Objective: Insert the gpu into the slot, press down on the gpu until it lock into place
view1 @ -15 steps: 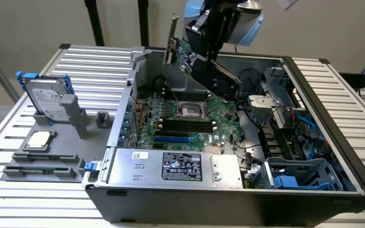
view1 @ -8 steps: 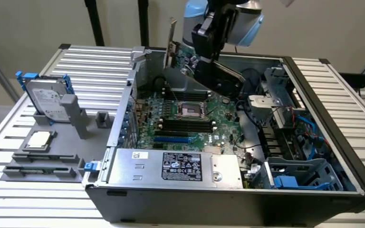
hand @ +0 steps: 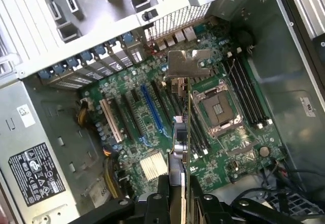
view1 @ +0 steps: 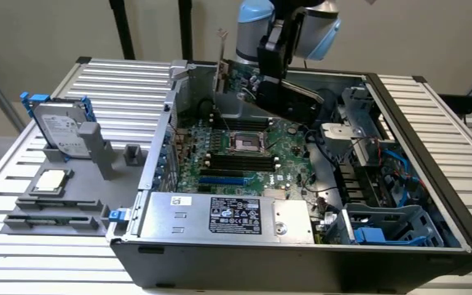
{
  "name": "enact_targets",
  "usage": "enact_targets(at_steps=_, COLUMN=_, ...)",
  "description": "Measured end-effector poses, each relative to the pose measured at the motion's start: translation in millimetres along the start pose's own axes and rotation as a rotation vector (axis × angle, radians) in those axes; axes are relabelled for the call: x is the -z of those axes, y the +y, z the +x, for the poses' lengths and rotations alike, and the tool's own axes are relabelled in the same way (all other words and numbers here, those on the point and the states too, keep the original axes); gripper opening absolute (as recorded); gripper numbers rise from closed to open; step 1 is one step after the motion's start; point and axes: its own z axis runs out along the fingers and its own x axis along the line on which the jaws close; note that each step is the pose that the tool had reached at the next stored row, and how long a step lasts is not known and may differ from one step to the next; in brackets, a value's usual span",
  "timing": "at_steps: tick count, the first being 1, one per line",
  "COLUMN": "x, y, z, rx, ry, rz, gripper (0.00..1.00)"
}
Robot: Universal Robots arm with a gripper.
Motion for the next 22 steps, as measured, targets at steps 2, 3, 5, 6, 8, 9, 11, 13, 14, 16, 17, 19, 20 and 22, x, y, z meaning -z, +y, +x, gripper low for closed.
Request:
enact_targets(at_steps=2, x=-0.5, y=0.0, z=0.0, rx=0.031, ry=-0.0041, rz=0.0076, gripper=0.26)
enact_targets(at_steps=3, x=-0.8, y=0.0, z=0.0, rx=0.047, ry=-0.0062, rz=0.0115, gripper=0.26)
enact_targets(at_steps=5, x=-1.4, y=0.0, z=0.0, rx=0.079, ry=-0.0104, rz=0.0191, gripper=0.26)
enact_targets(at_steps=6, x=-1.7, y=0.0, z=0.0, rx=0.094, ry=-0.0126, rz=0.0229, gripper=0.26)
enact_targets(at_steps=8, x=-2.3, y=0.0, z=0.1, rx=0.126, ry=-0.0166, rz=0.0306, gripper=0.26)
enact_targets(at_steps=9, x=-2.5, y=0.0, z=0.1, rx=0.142, ry=-0.0187, rz=0.0344, gripper=0.26)
enact_targets(at_steps=11, x=-3.1, y=0.0, z=0.1, rx=0.174, ry=-0.0229, rz=0.0419, gripper=0.26)
enact_targets(at_steps=13, x=-3.9, y=-0.1, z=0.1, rx=0.206, ry=-0.0267, rz=0.0456, gripper=0.26)
enact_targets(at_steps=14, x=-4.3, y=0.0, z=0.1, rx=0.225, ry=-0.0284, rz=0.0460, gripper=0.26)
enact_targets(at_steps=16, x=-4.8, y=0.2, z=0.2, rx=0.257, ry=-0.0304, rz=0.0453, gripper=0.26)
enact_targets(at_steps=17, x=-5.1, y=0.4, z=0.3, rx=0.270, ry=-0.0312, rz=0.0447, gripper=0.26)
enact_targets(at_steps=19, x=-5.9, y=1.6, z=0.8, rx=0.290, ry=-0.0325, rz=0.0439, gripper=0.26)
enact_targets(at_steps=20, x=-6.3, y=2.8, z=1.4, rx=0.297, ry=-0.0328, rz=0.0438, gripper=0.26)
enact_targets(at_steps=22, x=-7.2, y=5.6, z=2.6, rx=0.309, ry=-0.0336, rz=0.0441, gripper=0.26)
